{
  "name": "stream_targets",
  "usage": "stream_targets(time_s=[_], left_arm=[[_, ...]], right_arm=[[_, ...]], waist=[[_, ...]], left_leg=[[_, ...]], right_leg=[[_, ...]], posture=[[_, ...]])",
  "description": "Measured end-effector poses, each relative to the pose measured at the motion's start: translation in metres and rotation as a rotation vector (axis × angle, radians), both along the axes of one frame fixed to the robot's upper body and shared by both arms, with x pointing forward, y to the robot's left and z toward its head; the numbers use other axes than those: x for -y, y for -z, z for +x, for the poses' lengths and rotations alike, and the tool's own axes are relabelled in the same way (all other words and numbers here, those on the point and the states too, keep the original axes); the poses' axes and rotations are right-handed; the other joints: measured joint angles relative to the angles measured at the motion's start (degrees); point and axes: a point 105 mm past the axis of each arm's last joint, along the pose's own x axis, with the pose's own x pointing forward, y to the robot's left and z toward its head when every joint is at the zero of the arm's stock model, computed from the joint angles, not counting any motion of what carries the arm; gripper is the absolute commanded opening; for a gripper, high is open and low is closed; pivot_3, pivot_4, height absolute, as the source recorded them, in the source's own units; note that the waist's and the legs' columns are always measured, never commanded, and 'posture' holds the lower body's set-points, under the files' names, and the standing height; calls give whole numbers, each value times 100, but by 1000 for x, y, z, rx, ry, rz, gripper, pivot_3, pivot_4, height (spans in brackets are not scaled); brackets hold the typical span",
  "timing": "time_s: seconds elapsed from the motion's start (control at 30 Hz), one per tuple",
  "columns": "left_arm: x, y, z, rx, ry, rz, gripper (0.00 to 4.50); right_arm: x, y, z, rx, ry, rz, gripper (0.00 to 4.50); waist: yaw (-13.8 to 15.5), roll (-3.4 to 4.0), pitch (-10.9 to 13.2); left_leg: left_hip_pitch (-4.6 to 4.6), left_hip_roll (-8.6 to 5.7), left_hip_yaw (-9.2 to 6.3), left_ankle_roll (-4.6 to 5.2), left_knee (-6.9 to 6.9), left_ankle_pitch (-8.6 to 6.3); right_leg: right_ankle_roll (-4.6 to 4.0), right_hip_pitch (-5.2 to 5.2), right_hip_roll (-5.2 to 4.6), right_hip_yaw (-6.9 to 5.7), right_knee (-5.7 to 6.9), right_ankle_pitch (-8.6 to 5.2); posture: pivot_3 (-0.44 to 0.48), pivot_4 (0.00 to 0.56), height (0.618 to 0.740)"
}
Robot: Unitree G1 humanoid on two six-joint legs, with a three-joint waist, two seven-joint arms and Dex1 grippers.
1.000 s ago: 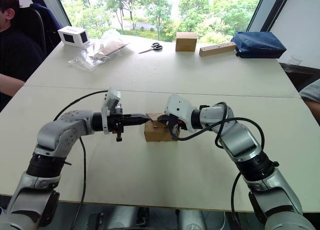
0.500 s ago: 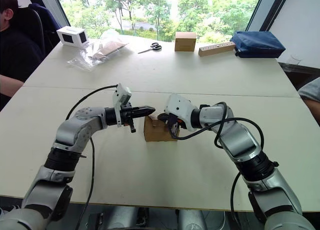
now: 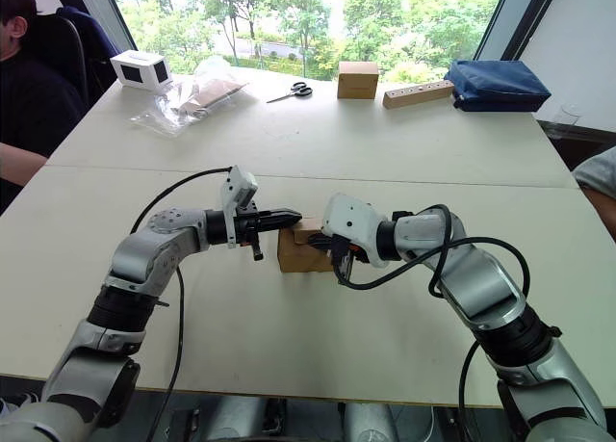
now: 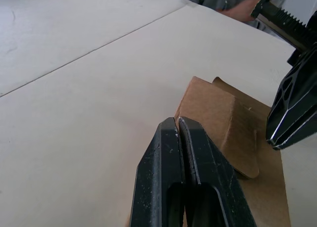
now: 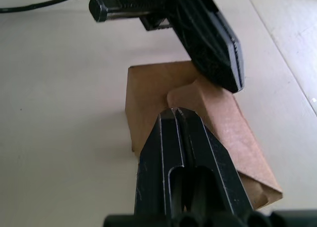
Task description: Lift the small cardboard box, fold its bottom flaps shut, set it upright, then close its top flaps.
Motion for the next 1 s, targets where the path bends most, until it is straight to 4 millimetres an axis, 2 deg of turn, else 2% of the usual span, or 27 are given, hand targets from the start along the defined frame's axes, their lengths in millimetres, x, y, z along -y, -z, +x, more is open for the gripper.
stream_targets(time_s=[1.0], left_arm=[[-2,3,-3,-66,-2,-50,63]], right_arm=[[-5,8,13,168,-4,-144,0]], waist=[[1,0,-1]], left_leg=[[4,0,0,-1,0,1]], right_leg=[[0,4,0,0,0,0]], posture=[[0,150,740]])
